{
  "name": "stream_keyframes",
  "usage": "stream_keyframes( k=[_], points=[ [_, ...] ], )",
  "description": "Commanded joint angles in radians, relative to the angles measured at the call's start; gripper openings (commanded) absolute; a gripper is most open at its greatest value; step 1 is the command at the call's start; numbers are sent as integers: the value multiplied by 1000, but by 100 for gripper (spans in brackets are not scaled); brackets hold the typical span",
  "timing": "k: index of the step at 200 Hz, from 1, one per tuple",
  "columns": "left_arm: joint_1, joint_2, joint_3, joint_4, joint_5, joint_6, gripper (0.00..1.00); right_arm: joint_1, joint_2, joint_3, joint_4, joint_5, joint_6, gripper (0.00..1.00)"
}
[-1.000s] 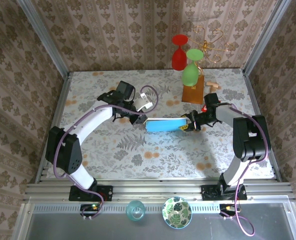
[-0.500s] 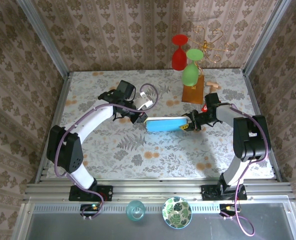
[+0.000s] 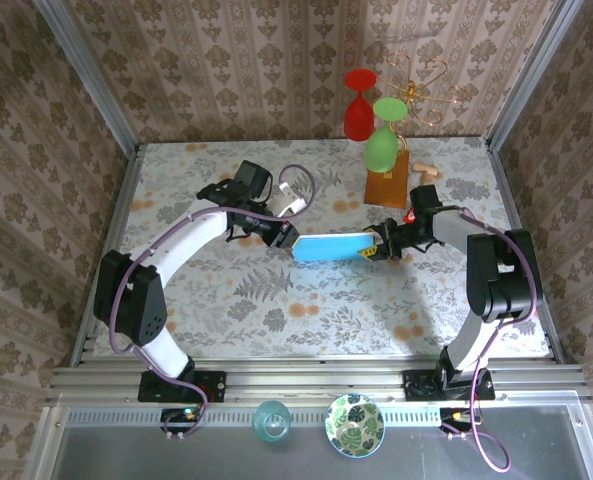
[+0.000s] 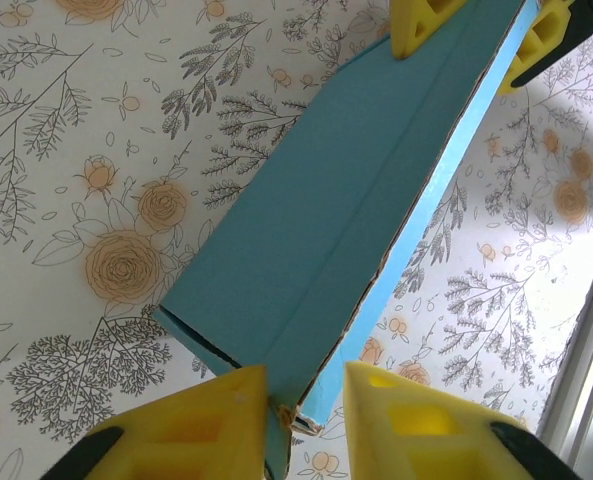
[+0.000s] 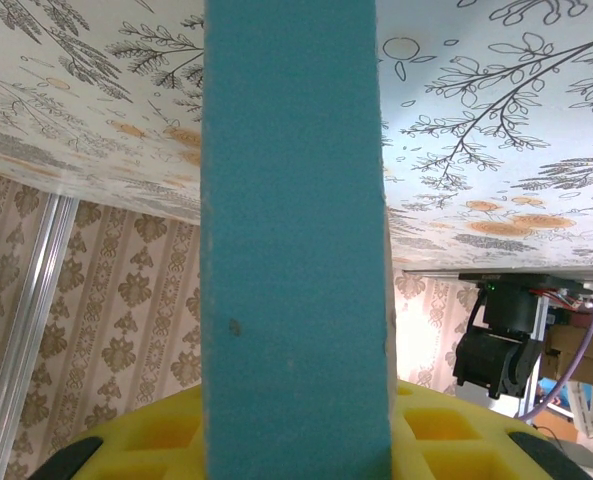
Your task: Fold the paper box
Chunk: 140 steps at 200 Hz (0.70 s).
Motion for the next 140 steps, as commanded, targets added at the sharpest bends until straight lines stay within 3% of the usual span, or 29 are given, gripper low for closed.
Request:
stream_keyframes(
  k=[1,42,114,140],
  points=[
    [-1,-18,7,-27,0,21,31,0,35,-14,-9,114,19,27],
    [26,-33,-19,-33,-26,59,31,-3,35,-14,-11,116,19,27],
    [29,14,12,-31,16,49,12,-5,36,-10,-12,123,25,27],
    [27,15,14,-31,18,35,10,-5,34,-17,3,126,38,27]
  ],
)
